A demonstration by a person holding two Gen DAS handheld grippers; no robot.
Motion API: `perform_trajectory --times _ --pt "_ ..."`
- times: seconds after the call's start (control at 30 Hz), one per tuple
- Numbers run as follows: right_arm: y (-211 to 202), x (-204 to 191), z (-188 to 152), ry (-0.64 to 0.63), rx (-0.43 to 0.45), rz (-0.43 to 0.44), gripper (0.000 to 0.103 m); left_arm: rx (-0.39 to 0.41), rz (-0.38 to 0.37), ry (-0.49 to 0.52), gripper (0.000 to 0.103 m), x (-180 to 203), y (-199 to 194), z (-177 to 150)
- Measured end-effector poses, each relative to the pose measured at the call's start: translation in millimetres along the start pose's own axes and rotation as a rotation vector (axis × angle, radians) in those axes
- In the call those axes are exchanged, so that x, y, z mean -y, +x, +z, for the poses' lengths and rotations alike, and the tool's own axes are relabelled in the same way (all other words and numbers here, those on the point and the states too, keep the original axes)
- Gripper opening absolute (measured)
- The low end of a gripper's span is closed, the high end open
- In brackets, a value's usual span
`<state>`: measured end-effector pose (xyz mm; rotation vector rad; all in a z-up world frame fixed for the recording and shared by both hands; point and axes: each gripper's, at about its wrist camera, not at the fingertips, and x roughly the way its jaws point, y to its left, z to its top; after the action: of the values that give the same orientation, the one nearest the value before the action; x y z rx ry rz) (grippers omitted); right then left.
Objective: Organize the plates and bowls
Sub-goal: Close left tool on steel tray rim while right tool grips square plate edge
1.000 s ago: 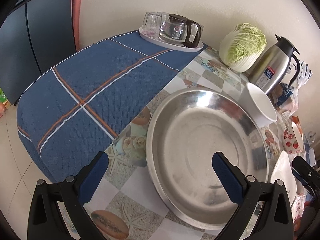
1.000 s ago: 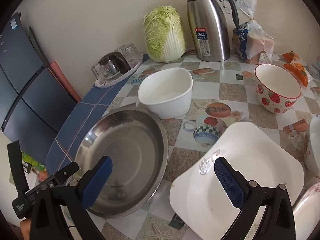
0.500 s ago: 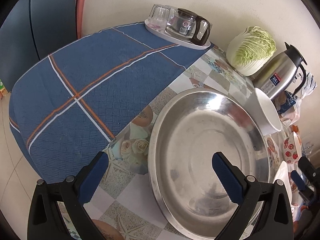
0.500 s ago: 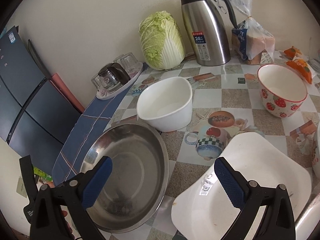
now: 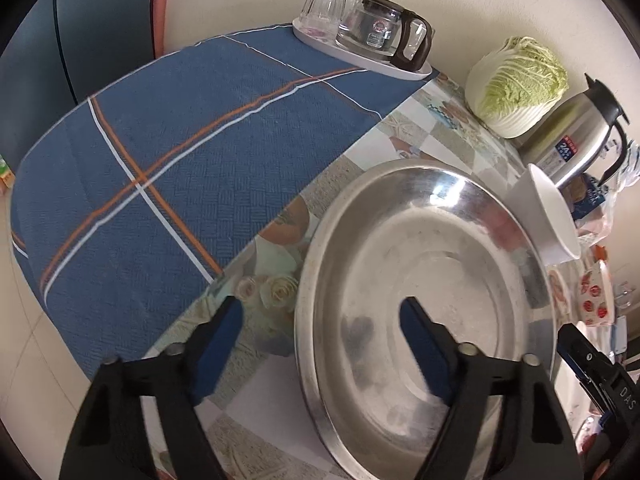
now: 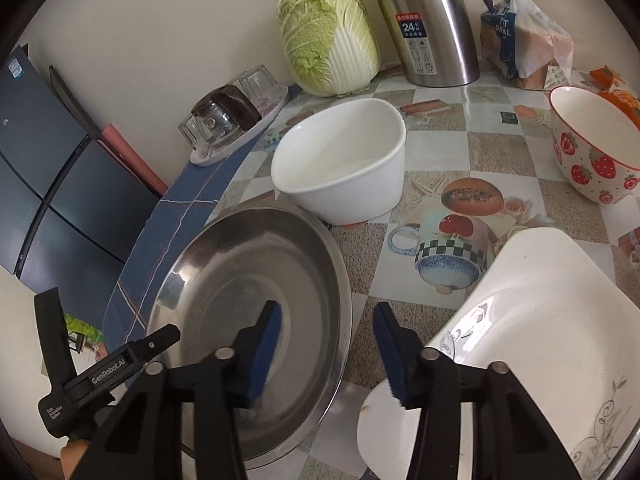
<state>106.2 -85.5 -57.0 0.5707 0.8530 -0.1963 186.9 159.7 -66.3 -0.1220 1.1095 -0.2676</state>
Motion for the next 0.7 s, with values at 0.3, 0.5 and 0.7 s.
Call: perform_trajectory --times 0.3,0.5,0.7 --pt "7 7 0 0.036 -0.021 0.01 0.01 -0.01 0.027 0.022 0.065 7 9 10" --pt "18 11 -5 0.058 -0.062 0.034 0.01 0.001 0.059 0.052 0.046 12 13 13" --pt "19 11 -6 0.06 -0.071 0.036 0.01 -0.004 0.04 0.025 0.029 7 10 13"
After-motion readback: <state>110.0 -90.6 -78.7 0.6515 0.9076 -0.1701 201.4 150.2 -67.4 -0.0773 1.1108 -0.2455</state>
